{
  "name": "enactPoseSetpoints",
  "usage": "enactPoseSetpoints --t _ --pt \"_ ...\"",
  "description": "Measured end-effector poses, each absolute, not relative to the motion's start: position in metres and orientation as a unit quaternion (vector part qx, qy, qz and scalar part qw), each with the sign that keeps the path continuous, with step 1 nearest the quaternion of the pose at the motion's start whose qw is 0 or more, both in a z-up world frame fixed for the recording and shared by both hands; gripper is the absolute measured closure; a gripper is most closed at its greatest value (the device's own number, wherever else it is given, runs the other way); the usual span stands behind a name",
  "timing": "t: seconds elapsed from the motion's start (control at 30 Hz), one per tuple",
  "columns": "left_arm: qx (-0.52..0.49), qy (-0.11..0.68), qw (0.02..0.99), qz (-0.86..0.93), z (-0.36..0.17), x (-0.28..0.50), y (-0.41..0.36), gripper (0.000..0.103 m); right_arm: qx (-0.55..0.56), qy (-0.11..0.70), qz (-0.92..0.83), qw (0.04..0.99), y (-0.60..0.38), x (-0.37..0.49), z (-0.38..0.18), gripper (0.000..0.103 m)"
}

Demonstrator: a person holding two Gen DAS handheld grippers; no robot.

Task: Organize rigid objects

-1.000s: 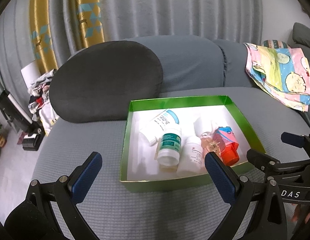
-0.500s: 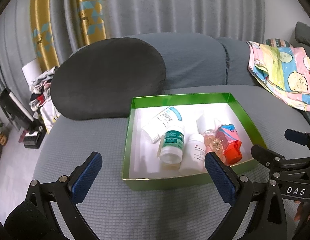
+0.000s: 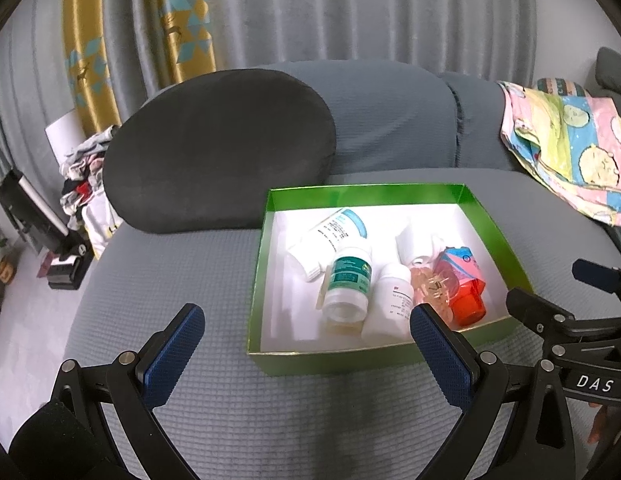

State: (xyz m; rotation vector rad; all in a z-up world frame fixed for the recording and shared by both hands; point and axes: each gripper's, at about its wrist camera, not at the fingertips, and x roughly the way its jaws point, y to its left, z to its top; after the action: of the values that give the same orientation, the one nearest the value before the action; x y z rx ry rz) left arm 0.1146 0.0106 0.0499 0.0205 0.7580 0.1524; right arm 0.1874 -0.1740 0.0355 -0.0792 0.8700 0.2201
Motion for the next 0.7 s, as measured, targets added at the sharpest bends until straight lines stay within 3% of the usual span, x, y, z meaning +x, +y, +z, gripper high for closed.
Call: enactPoseSetpoints --t 0.7 --pt "-0.031 0.397 0.914 0.08 0.042 0.126 0.025 0.001 -0.038 0.424 0.106 0.899 -0.173 0.189 0.03 0.001"
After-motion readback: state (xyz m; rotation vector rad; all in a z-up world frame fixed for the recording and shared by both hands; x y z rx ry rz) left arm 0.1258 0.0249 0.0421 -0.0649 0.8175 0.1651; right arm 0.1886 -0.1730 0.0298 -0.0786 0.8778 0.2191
